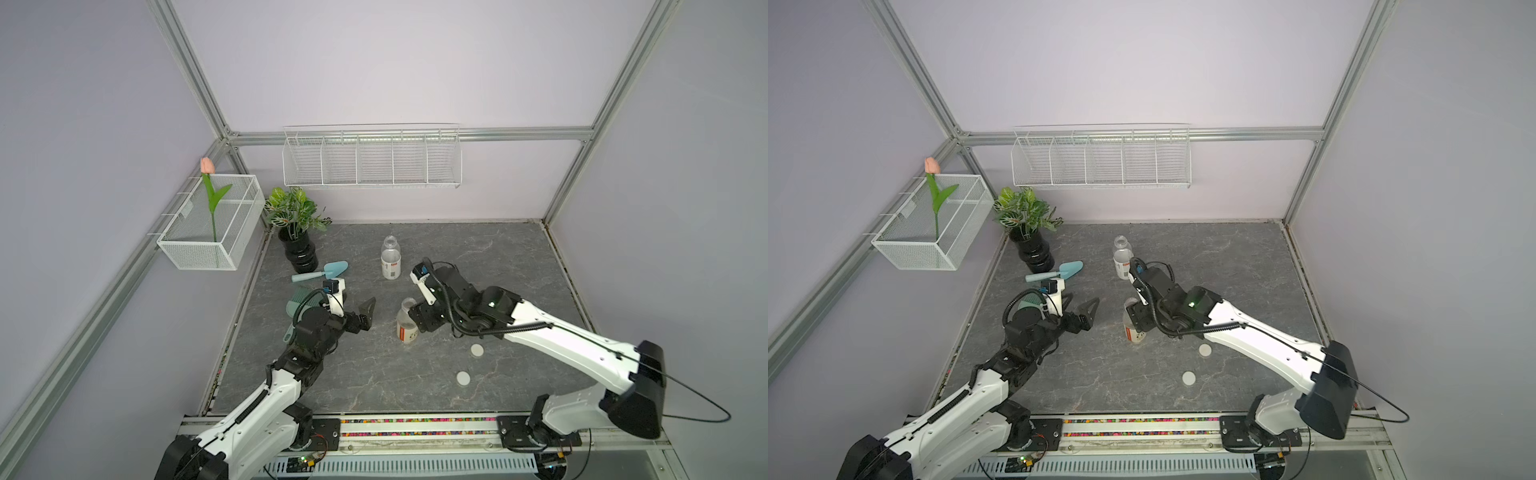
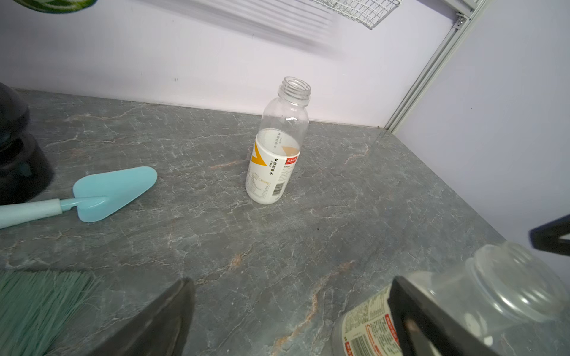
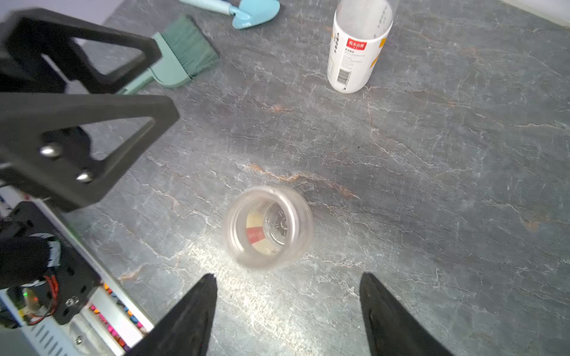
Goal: Screw on the bottle caps
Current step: Move the plastic bottle to the center of the board, then pick up the plastic bottle at the center of the board.
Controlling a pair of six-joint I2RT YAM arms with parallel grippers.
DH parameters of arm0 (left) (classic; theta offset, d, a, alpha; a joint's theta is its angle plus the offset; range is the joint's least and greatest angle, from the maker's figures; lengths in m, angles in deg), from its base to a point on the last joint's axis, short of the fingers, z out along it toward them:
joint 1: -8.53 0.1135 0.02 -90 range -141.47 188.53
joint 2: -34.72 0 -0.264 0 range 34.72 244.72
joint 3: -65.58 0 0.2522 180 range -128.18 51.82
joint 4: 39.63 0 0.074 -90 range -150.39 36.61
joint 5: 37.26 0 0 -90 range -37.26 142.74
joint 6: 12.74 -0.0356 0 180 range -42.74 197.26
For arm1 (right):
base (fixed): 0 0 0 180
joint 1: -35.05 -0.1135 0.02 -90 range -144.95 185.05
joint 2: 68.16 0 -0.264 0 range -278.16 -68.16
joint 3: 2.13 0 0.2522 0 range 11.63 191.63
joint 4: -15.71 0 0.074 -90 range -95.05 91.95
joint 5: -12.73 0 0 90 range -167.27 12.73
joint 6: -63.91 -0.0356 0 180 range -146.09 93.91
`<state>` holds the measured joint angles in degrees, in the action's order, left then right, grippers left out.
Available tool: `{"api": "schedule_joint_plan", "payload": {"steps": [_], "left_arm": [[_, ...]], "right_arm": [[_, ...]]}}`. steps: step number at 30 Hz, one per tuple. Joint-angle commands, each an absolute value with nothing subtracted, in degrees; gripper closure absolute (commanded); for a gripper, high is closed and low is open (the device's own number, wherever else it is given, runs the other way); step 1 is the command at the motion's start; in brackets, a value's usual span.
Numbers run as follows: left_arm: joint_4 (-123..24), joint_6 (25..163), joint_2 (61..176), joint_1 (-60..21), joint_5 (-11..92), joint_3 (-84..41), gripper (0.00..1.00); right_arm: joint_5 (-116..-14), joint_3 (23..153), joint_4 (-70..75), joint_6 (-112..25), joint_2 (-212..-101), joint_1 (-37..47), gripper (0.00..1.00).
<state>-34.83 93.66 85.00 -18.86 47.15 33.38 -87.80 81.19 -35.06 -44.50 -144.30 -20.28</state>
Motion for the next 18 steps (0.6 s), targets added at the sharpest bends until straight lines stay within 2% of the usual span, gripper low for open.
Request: {"api": "schedule_joint_plan", "payload": {"steps": [1,5,9,14,18], "left_arm": [[-34.3,95.4,84.8,-19.1,45.1,32.7,0.00],[-35.9,97.4,85.6,-19.4,45.6,32.3,0.02],[-40.0,98.0,85.6,-19.7,48.1,32.3,0.06],[-43.1,98.8,82.3,-20.2,46.1,34.0,0.06],[-45.1,98.8,80.4,-21.1,45.5,35.5,0.03]], "right_arm": [[-83.8,75.3,-38.3,-48.7,-136.5,-20.6,0.24],[-86.9,69.2,-45.1,-54.3,-126.3,-17.6,0.23],[-85.1,63.0,-48.2,-59.1,-121.8,-9.3,0.23],[-80.0,59.6,-50.9,-61.0,-128.9,0.3,0.26],[-80.9,59.5,-51.9,-60.0,-135.3,4.5,0.26]]}}
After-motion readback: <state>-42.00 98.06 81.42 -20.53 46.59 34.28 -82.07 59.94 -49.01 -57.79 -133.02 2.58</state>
